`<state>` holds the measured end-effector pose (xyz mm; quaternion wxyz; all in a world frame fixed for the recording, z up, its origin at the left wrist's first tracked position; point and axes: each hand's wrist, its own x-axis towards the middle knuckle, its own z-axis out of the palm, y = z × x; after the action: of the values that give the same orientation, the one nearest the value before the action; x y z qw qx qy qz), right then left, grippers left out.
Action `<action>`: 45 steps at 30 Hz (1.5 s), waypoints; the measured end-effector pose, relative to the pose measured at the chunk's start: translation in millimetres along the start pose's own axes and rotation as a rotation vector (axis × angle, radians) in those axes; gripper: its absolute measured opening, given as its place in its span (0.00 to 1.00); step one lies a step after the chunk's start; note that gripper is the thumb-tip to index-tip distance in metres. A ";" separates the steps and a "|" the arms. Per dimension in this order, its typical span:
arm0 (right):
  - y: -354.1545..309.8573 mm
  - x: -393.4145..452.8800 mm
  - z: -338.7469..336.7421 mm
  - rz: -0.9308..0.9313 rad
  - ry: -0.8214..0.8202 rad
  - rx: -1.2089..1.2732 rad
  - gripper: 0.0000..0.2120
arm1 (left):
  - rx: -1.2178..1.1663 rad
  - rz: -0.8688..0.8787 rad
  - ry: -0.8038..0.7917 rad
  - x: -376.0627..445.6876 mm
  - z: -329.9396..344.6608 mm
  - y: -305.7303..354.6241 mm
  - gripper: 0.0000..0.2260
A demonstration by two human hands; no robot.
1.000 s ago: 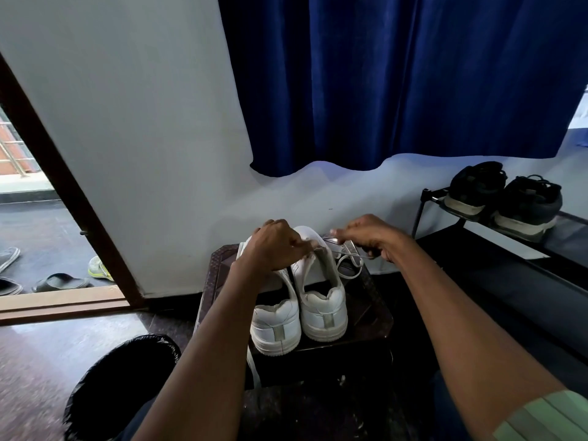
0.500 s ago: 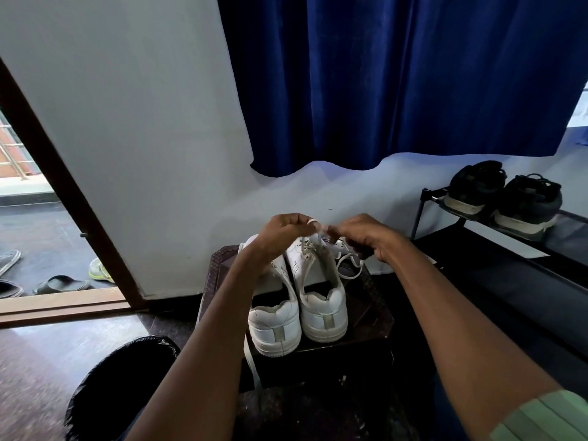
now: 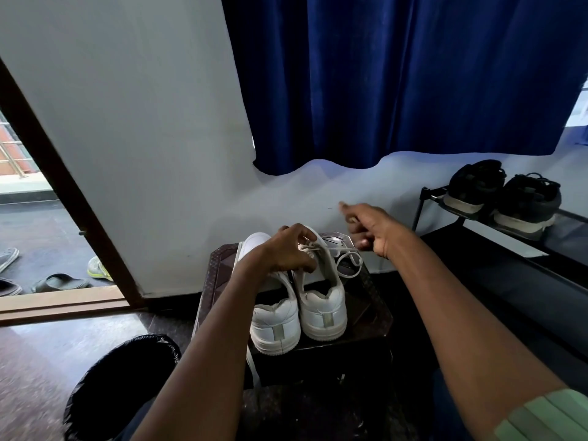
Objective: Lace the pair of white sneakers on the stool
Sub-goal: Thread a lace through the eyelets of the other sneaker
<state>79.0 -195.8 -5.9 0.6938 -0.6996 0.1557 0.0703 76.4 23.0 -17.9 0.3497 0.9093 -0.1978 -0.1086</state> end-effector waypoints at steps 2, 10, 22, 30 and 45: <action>4.5 -1.8 3.9 0.019 0.007 -0.312 0.14 | -0.048 -0.030 0.017 -2.2 0.9 1.9 0.25; 17.0 -3.3 18.3 -0.304 -0.022 -0.897 0.06 | -0.189 -0.066 0.011 -6.2 -1.9 5.9 0.21; -3.5 -10.2 18.1 -0.269 -0.151 0.025 0.12 | -0.249 0.061 0.359 3.6 -3.1 7.6 0.16; -0.1 -16.1 37.8 -0.185 -0.247 0.205 0.08 | -0.522 0.090 0.251 1.1 8.6 27.6 0.10; -1.3 -16.3 29.4 -0.433 -0.136 -0.193 0.15 | -0.881 0.096 0.369 -0.6 -9.1 21.8 0.14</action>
<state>67.5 -164.7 -0.3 0.6314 -0.7734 -0.0523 -0.0185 72.7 13.9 3.6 0.7357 0.6684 -0.1092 -0.0027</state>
